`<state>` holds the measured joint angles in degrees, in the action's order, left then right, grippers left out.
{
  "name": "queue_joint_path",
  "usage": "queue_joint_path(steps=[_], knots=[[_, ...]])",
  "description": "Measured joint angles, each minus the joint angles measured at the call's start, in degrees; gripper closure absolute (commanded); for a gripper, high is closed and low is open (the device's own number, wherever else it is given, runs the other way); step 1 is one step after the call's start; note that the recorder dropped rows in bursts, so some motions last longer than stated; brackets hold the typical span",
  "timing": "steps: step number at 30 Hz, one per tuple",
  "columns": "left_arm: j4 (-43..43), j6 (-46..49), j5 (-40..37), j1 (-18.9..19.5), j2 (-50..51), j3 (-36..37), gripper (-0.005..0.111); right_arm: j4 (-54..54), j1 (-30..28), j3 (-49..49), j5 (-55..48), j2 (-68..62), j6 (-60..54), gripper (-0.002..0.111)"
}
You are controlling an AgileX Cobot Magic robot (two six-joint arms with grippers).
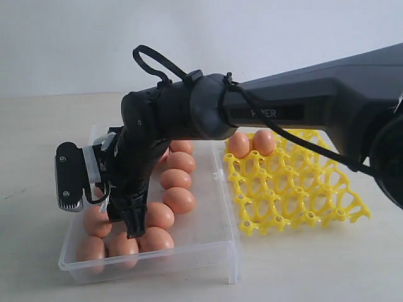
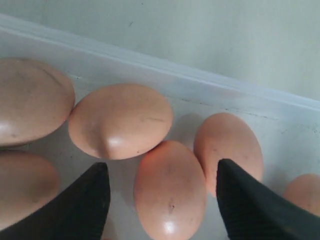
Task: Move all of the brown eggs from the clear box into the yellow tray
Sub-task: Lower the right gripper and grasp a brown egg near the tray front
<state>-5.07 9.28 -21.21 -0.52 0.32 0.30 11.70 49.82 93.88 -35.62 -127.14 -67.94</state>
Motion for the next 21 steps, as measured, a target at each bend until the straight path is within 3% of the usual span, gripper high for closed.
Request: queue_joint_path(steps=[10, 16, 21], knots=[[0.0, 0.0, 0.0, 0.0, 0.0, 0.0, 0.107, -4.38, 0.0, 0.0, 2.7, -3.35, 1.24, 0.053], [0.0, 0.0, 0.0, 0.0, 0.0, 0.0, 0.107, -5.0, 0.0, 0.0, 4.0, -3.59, 2.82, 0.108], [0.0, 0.0, 0.0, 0.0, 0.0, 0.0, 0.107, -5.0, 0.0, -0.15, 4.39, -2.65, 5.71, 0.108]])
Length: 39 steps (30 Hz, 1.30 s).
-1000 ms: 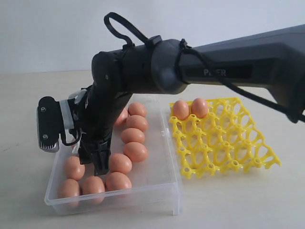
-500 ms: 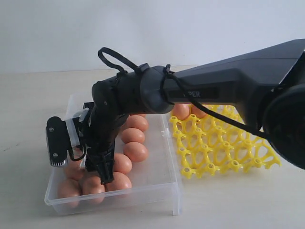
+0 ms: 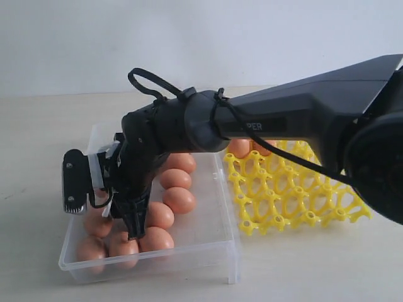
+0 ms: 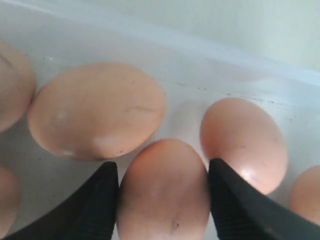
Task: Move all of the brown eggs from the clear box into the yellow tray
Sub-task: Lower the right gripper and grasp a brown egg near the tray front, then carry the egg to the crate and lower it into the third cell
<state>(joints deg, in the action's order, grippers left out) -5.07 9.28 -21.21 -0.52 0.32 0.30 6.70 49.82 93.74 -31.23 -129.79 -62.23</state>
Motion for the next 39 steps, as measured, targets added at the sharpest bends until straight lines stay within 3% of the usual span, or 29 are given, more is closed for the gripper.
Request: queue_joint_path(steps=[4, 6, 11, 16, 20, 25, 31, 39], knots=[[0.0, 0.0, 0.0, 0.0, 0.0, 0.0, 0.107, 0.0, -0.56, -6.3, 11.07, 5.92, 8.31, 0.108], [0.0, 0.0, 0.0, 0.0, 0.0, 0.0, 0.107, 0.0, -2.87, -16.62, 25.45, 14.04, 17.52, 0.108], [0.0, 0.0, 0.0, 0.0, 0.0, 0.0, 0.107, -0.57, -14.43, -41.88, 49.83, 29.58, 37.65, 0.108], [0.0, 0.0, 0.0, 0.0, 0.0, 0.0, 0.107, -6.05, -27.65, -52.03, 60.56, 33.73, 57.82, 0.108], [0.0, 0.0, 0.0, 0.0, 0.0, 0.0, 0.107, -17.48, -36.76, -53.42, 64.94, 32.41, 76.26, 0.108], [0.0, 0.0, 0.0, 0.0, 0.0, 0.0, 0.107, -26.2, -41.74, -53.42, 72.06, 27.29, 89.05, 0.108], [0.0, 0.0, 0.0, 0.0, 0.0, 0.0, 0.107, -28.96, -43.19, -53.42, 79.28, 19.62, 91.77, 0.108], [0.0, 0.0, 0.0, 0.0, 0.0, 0.0, 0.107, -29.27, -43.29, -50.55, 80.35, 13.02, 90.82, 0.108]])
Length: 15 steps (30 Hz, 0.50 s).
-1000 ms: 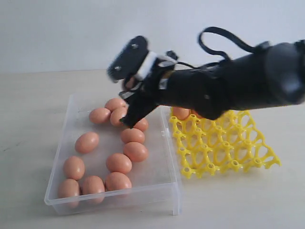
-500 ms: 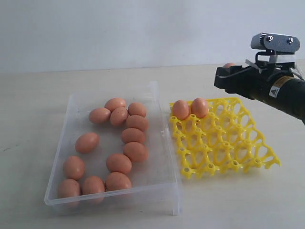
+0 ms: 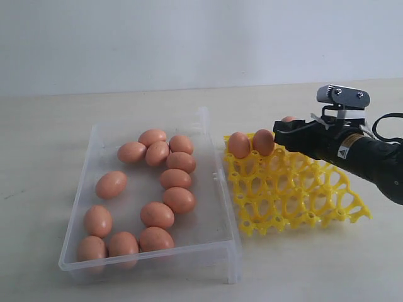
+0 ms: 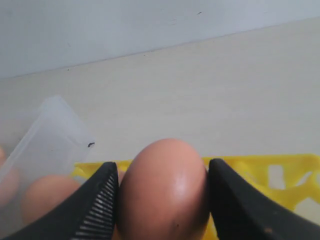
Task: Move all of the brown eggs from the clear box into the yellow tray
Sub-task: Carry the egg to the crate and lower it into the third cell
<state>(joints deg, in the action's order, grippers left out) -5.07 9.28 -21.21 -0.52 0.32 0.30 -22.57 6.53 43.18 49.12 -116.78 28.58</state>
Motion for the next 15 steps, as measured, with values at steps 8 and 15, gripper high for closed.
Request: queue_joint_path(steps=[8, 15], knots=[[0.0, 0.0, 0.0, 0.0, 0.0, 0.0, 0.107, 1.72, -0.21, 0.64, 0.39, -0.91, -4.98, 0.108], [0.0, 0.0, 0.0, 0.0, 0.0, 0.0, 0.107, 1.94, -0.34, 0.85, -0.15, -2.09, -5.5, 0.106]])
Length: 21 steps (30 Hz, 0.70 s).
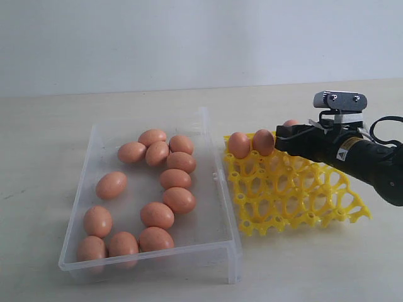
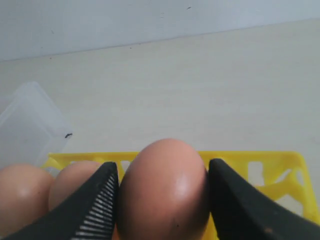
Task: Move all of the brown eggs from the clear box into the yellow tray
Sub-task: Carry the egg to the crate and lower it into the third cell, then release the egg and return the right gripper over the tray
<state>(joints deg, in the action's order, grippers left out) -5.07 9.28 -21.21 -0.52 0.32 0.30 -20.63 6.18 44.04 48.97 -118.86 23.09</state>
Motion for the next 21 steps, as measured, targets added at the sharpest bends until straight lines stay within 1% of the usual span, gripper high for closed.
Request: queue_joint_path(steps=[2, 6, 9, 11, 17, 19, 21], knots=[[0.0, 0.0, 0.0, 0.0, 0.0, 0.0, 0.107, 0.0, 0.0, 0.0, -0.24, 0.0, 0.0, 0.097], [0.0, 0.0, 0.0, 0.0, 0.0, 0.0, 0.107, -0.46, 0.0, 0.0, -0.89, 0.0, 0.0, 0.067], [0.0, 0.0, 0.0, 0.0, 0.0, 0.0, 0.107, -1.17, 0.0, 0.0, -1.84, 0.0, 0.45, 0.051], [0.0, 0.0, 0.0, 0.0, 0.0, 0.0, 0.107, -1.48, 0.0, 0.09, -2.72, 0.0, 0.5, 0.047], [0.0, 0.0, 0.0, 0.0, 0.0, 0.0, 0.107, -2.35, 0.0, 0.09, -6.89, 1.38, 0.6, 0.046], [0.0, 0.0, 0.0, 0.0, 0.0, 0.0, 0.107, -2.99, 0.0, 0.09, -8.55, 3.65, 0.6, 0.047], [0.0, 0.0, 0.0, 0.0, 0.0, 0.0, 0.107, -4.12, 0.0, 0.09, -11.48, 7.25, 1.12, 0.052]])
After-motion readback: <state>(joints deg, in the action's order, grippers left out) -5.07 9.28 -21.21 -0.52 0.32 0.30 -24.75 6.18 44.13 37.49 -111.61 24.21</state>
